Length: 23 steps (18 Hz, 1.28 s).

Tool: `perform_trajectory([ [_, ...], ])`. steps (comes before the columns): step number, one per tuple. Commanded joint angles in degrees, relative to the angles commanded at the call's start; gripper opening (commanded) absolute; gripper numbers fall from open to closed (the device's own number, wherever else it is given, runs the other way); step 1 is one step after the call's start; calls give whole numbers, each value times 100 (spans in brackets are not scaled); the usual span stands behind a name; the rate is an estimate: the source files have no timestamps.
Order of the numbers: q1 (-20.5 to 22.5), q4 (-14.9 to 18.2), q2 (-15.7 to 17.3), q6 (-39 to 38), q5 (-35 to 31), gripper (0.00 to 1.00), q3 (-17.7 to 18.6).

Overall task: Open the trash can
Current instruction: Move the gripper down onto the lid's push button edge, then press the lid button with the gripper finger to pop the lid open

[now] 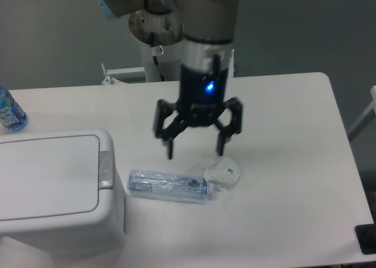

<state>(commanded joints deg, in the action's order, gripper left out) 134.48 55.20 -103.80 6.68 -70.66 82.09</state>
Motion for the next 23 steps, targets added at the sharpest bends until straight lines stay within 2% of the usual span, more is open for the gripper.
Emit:
perform_trajectory([
  [10, -378, 0, -106, -35, 0, 100, 18],
  [23, -449, -9, -202, -26, -9, 100, 62],
])
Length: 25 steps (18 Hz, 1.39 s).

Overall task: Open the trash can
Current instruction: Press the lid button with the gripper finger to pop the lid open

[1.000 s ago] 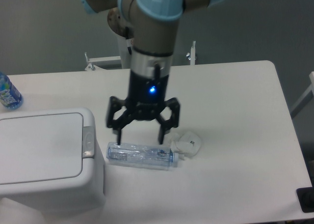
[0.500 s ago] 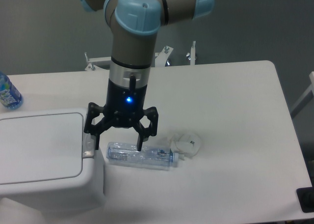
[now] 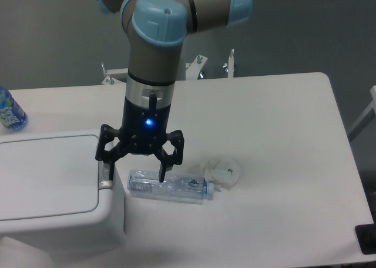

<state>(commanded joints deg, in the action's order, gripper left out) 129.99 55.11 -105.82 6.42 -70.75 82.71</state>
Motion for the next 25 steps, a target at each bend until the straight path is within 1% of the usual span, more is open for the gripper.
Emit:
perform_trajectory([
  [16, -9, 0, -27, 9, -18, 100, -9],
  [19, 0, 0, 17, 70, 0, 100, -166],
  [21, 122, 9, 52, 53, 0, 100, -342],
  [22, 271, 9, 105, 1, -26, 100, -421],
  [25, 640, 26, 202, 105, -26, 100, -466],
])
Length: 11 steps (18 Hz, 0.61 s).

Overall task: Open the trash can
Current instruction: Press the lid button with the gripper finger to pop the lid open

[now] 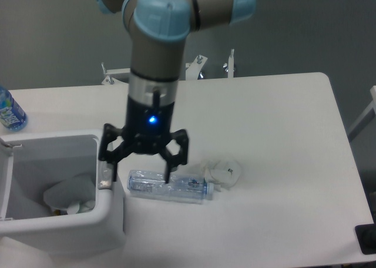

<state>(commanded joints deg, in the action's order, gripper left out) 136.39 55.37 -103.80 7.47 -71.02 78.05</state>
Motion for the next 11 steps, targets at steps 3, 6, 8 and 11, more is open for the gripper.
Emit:
perform_trajectory([
  [3, 308, 62, 106, 411, -17, 100, 17],
  [6, 695, 534, 176, 1333, -35, 100, 88],
  [8, 888, 991, 202, 2036, -201, 100, 79],
  [11, 977, 1362, 185, 2811, -753, 100, 88],
])
